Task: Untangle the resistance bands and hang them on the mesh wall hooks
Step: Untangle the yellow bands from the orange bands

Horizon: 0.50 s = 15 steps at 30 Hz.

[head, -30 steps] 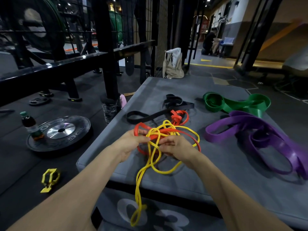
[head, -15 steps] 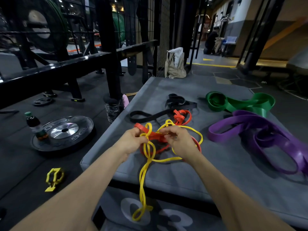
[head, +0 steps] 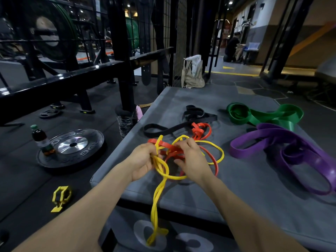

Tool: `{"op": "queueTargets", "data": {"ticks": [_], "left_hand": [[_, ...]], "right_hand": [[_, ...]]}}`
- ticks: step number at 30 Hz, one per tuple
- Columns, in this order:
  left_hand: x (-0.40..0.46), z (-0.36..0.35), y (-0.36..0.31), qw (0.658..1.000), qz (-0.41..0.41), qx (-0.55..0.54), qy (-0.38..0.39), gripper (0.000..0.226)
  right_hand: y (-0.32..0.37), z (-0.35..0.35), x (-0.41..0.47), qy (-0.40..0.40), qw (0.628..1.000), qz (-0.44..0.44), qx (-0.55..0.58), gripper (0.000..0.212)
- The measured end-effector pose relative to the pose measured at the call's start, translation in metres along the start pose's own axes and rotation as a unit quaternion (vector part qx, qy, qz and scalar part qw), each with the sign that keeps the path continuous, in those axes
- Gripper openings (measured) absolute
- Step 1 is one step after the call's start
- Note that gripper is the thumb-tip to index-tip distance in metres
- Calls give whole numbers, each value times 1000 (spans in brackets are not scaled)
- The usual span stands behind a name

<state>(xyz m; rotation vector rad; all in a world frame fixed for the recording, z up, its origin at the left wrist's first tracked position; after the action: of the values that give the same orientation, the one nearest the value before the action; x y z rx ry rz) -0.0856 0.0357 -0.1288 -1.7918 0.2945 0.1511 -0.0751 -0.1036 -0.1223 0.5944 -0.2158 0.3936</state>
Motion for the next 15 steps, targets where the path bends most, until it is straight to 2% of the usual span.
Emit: {"op": "queueTargets", "data": {"ticks": [2,4,5,7,8,11,15], "left_hand": [[-1,0,-2,1000,17,-13,17,23],[1,8,-6,996,-5,84,-6,17],[5,16,-9,979,-42,193,-40,12],[5,29,-19,897,-125,401,-141,15],[2,34,-24,861,-143,448,-196,18],[-9,47,-39,812,-145,476,-305,20],[-12,53,-47,757,-129,535,-351,24]], "right_hand": [[-3,0,-1,8,999,-13,-46,45],[-9,0,-1,11,996,-36,-79,46],[-12,1,-2,10,995,-49,-89,46],[-19,3,-1,6,992,-75,-104,44],[-22,4,-1,6,990,-88,-109,42],[-27,6,0,1,987,-113,-112,39],[-27,3,2,-1,988,-111,-110,34]]}}
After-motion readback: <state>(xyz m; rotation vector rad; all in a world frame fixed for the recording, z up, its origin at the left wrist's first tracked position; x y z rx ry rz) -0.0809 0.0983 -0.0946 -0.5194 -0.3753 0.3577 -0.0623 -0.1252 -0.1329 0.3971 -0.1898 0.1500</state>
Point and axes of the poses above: each hand's wrist, its own x-axis towards the middle knuckle, its own z-axis out of the back of the hand, y = z × x, the point moved 6 cm from there along x, towards the middle knuckle
